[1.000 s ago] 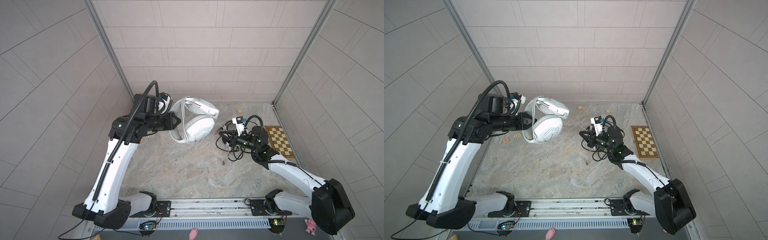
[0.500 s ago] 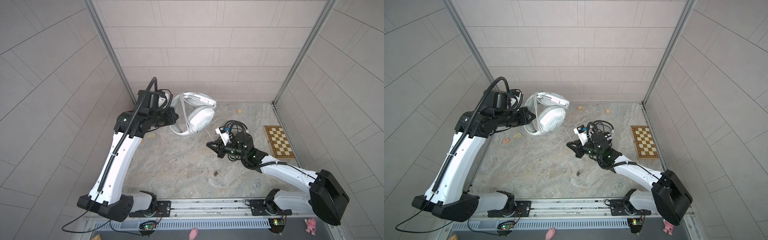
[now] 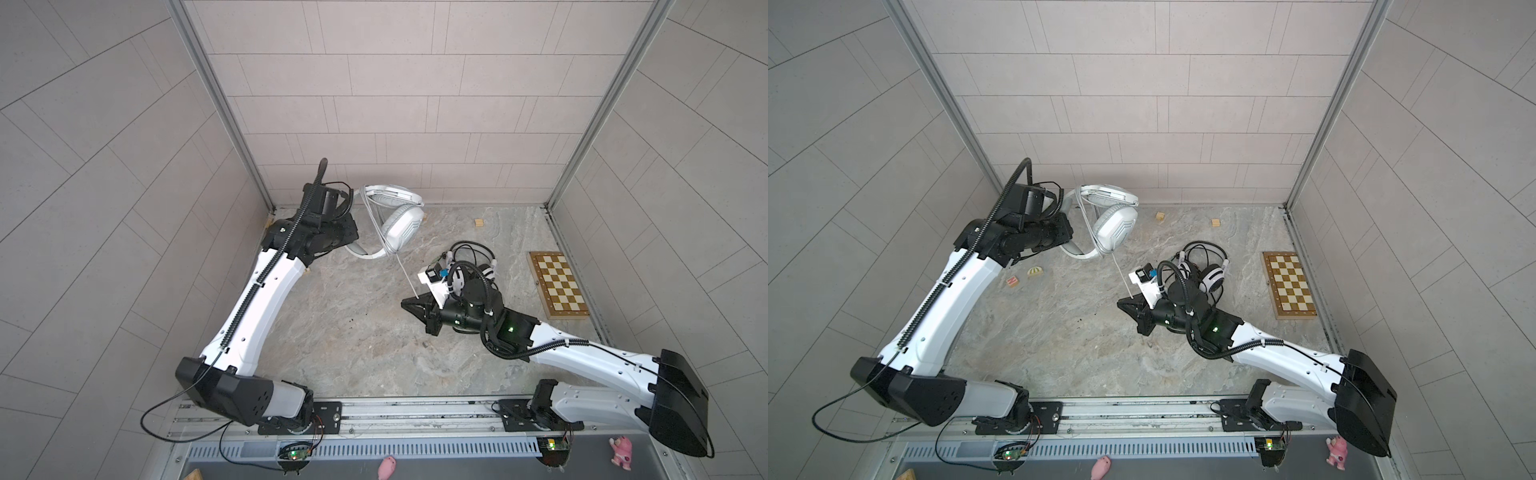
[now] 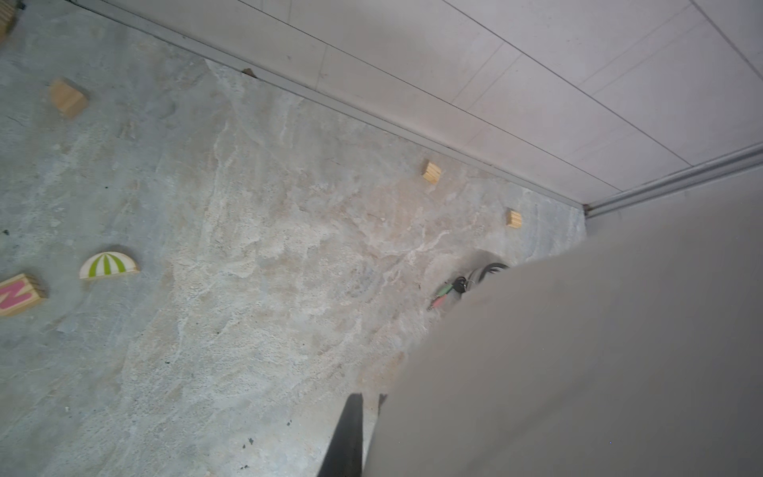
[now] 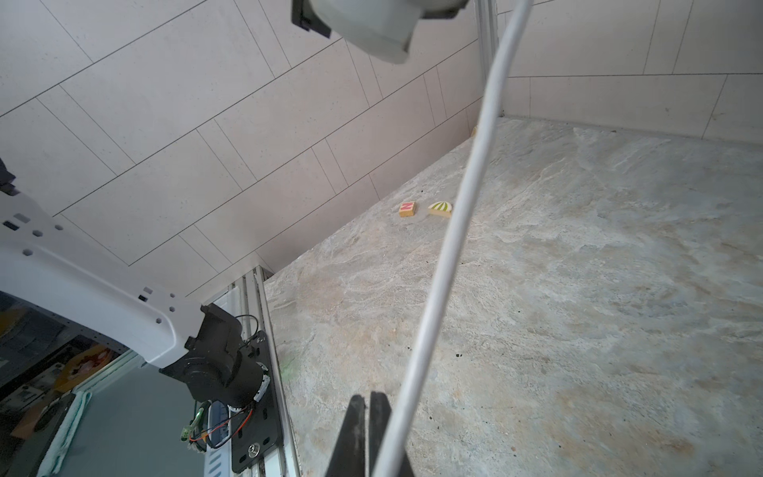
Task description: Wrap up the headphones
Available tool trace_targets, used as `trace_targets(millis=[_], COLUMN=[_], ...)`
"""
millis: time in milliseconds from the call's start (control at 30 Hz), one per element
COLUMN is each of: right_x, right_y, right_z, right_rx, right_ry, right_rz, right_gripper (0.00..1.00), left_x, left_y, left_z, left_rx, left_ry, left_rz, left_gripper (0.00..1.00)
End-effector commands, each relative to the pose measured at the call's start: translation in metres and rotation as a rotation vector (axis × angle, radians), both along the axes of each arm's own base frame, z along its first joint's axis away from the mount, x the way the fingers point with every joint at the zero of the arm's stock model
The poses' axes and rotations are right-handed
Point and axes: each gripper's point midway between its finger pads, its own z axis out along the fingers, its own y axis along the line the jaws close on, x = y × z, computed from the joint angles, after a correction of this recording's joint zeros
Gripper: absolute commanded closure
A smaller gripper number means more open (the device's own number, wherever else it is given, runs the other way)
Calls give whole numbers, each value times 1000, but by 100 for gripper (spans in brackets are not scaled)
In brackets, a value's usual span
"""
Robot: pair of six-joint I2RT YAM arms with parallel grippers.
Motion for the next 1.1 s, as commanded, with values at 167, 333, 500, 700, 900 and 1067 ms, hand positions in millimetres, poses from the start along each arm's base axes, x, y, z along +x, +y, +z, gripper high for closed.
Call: trace_targets(millis=[167, 333, 500, 700, 900, 1067], right_x=[-34, -23, -5, 25, 57, 66], right_y=[-15, -31, -48, -66, -72, -75], right_z=[-14, 9, 28, 61, 74, 61], right_rx=[-256, -363, -510, -611, -756, -740], right_ry=[-2, -86, -182, -330, -461, -413], right_rz=[63, 9, -63, -213, -312, -330], right_gripper=[93, 92, 90, 89, 90, 90], left_x=[59, 52, 36, 4, -47, -56], left_y=[29, 8, 1, -23, -66, -51], left_z=[17, -29, -61, -92, -118, -118], left_rx=[38, 208, 369, 431, 437, 511], left_ry=[-216, -124, -75, 23, 131, 127], left_rz=[243, 155, 117, -50, -318, -283], left_gripper=[100, 100, 100, 100, 100, 100])
